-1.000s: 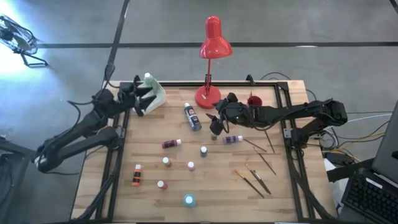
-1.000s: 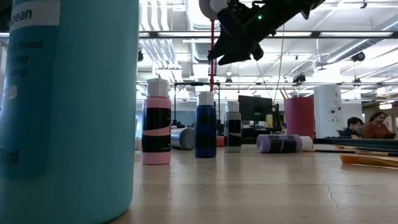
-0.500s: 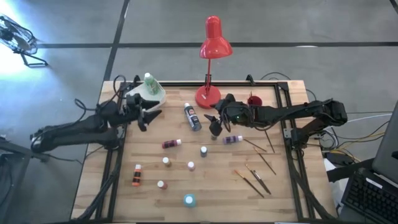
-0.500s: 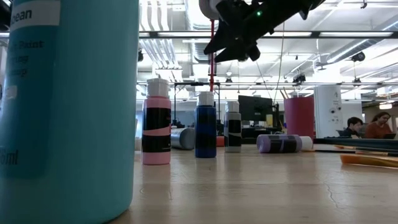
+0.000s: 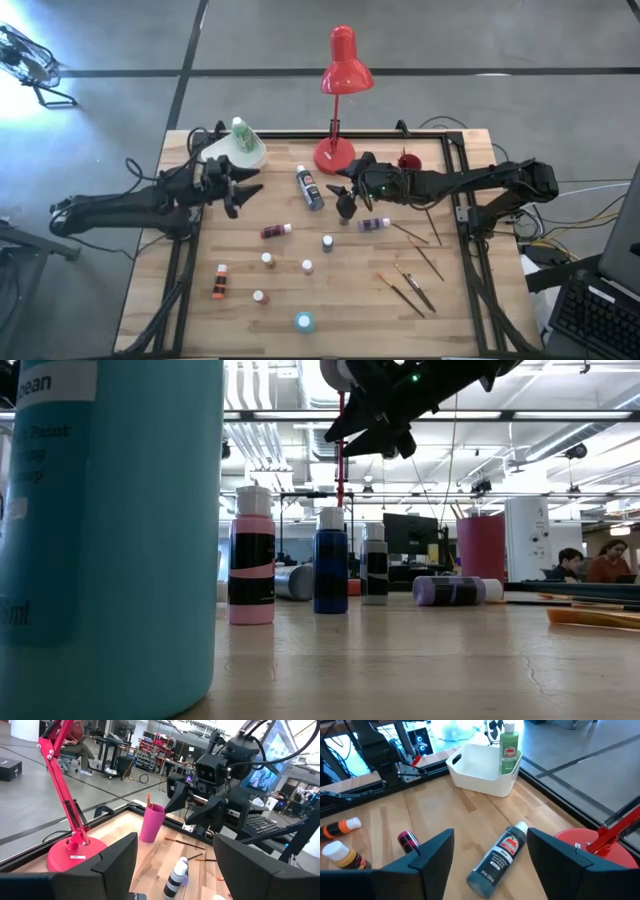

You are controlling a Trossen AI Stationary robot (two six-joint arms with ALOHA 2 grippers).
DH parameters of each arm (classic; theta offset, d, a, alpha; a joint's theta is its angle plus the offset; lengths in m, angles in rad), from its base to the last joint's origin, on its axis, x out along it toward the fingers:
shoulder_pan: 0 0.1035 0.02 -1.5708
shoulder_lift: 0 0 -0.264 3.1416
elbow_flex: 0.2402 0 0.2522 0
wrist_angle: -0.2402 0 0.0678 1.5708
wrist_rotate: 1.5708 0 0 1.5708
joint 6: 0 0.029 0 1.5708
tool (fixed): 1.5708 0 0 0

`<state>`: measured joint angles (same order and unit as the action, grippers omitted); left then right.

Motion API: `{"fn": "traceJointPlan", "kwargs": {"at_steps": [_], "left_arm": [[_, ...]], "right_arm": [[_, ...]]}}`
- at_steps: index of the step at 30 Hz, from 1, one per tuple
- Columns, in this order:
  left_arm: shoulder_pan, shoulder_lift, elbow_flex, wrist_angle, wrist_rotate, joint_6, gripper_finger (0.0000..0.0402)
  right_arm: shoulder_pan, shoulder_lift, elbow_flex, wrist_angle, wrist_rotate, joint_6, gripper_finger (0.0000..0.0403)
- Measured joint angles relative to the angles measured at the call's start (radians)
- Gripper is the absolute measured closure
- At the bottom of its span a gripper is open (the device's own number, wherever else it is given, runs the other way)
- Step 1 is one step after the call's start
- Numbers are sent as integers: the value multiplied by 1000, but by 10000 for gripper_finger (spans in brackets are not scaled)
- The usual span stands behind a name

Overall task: Pick & Place Paint Supplies
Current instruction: Put the black paint bottle into the white bin

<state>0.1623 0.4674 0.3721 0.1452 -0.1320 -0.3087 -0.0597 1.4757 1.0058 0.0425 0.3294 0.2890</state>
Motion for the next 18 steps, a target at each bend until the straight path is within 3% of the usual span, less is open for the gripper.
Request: {"fn": "traceJointPlan", "kwargs": {"at_steps": [18], "left_arm": [[1,39,-1,17,10,-2,138]], "right_arm": [[0,44,0,79,-45,4,113]]}}
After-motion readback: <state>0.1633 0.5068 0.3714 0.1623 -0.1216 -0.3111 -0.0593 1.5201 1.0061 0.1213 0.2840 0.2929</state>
